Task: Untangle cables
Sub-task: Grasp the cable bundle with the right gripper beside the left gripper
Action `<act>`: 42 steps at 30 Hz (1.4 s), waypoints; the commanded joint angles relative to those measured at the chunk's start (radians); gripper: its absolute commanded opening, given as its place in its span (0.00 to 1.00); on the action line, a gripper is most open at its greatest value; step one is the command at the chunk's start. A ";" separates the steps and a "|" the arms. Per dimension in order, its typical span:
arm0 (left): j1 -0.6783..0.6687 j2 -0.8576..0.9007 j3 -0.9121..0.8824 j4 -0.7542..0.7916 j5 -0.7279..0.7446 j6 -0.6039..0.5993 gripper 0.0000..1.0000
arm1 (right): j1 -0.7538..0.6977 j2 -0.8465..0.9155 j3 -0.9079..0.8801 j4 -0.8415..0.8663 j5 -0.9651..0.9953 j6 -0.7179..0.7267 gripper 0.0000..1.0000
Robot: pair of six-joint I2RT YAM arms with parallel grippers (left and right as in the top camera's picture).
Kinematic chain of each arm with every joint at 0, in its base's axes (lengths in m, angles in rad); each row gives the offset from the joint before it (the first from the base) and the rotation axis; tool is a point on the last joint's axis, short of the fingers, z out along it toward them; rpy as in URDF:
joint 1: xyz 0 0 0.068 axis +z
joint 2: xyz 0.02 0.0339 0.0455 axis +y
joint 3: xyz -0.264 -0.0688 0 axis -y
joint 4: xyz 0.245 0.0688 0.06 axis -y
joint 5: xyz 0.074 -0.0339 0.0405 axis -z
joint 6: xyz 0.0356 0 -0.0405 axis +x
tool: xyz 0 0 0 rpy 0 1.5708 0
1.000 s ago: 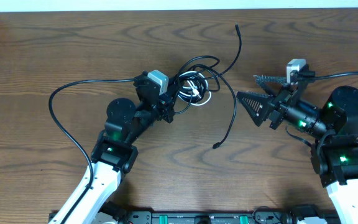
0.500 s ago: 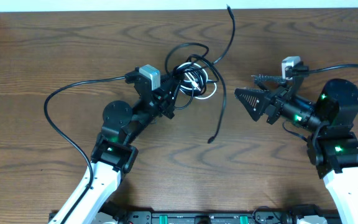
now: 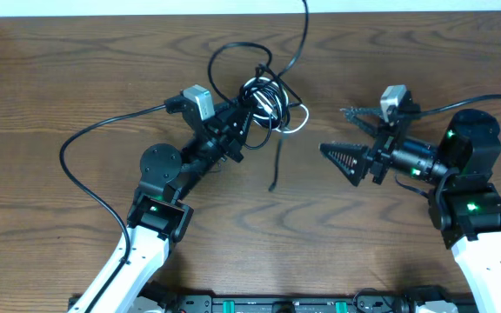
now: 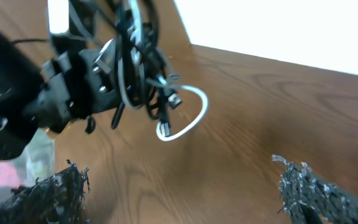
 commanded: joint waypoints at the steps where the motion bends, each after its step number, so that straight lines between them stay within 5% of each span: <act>1: -0.002 -0.001 0.005 0.014 -0.002 -0.146 0.08 | 0.031 -0.001 0.017 0.007 -0.042 -0.079 0.99; 8: -0.002 -0.001 0.005 0.013 -0.003 -0.327 0.08 | 0.042 -0.001 0.017 0.029 -0.039 -0.078 0.99; 32: -0.061 -0.001 0.005 0.048 0.070 -0.328 0.08 | 0.105 0.010 0.017 0.143 -0.012 -0.077 0.96; 42: -0.132 0.001 0.005 0.042 0.069 -0.324 0.08 | 0.110 0.025 0.017 0.172 0.110 0.080 0.99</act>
